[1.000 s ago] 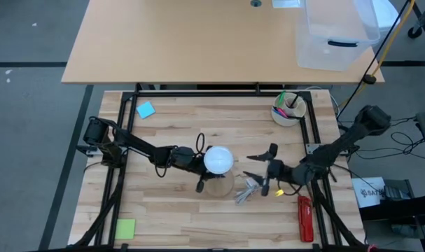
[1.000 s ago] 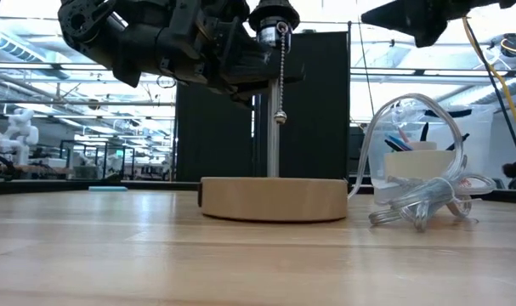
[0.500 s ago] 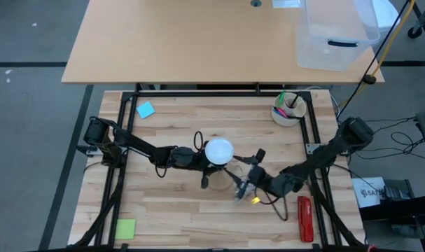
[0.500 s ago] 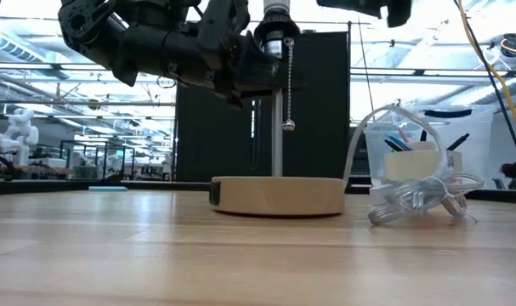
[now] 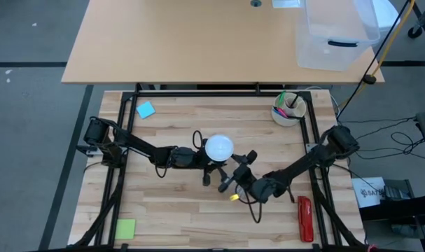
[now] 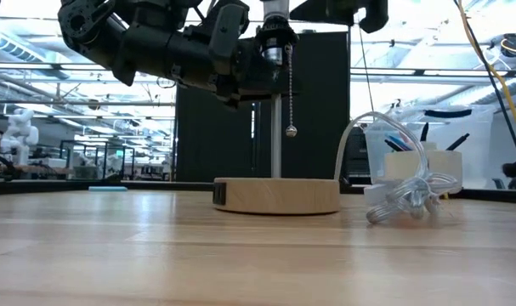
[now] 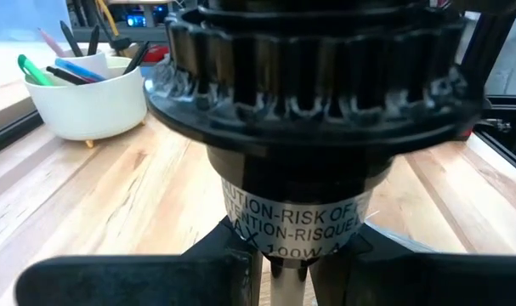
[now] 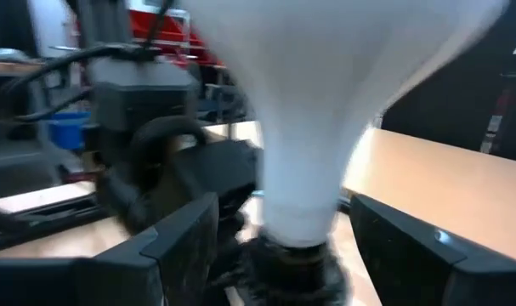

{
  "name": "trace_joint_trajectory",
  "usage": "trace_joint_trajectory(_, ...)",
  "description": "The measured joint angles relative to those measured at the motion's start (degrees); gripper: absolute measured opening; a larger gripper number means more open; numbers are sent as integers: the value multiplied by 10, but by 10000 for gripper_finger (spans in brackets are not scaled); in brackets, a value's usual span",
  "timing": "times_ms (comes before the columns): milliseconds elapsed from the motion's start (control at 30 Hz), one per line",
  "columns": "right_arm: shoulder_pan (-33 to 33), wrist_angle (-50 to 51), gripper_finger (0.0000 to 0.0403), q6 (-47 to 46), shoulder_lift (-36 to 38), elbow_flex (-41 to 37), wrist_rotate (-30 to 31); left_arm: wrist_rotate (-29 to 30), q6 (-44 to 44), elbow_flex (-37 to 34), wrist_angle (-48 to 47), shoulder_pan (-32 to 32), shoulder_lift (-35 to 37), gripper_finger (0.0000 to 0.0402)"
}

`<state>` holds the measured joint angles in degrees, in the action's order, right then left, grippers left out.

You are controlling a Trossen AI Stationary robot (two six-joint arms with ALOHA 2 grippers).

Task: Screw lightbulb
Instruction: Remove the lightbulb from the lamp

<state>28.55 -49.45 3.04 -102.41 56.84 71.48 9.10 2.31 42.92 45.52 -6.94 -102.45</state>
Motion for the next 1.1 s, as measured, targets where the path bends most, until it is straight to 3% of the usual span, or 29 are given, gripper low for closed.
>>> trace_joint_trajectory(133,-4,-1,260,0,-4,0,25,0,1,0,0,0,0,64)
trace_joint_trajectory(633,-3,1,260,-9,-8,-4,22,0,1,0,0,0,0,64)
trace_joint_trajectory(900,-4,-1,237,-7,-10,-4,21,5,2,0,0,0,0,64)
trace_joint_trajectory(1100,-21,-1,227,-8,-10,-4,-29,8,2,0,0,0,0,64)
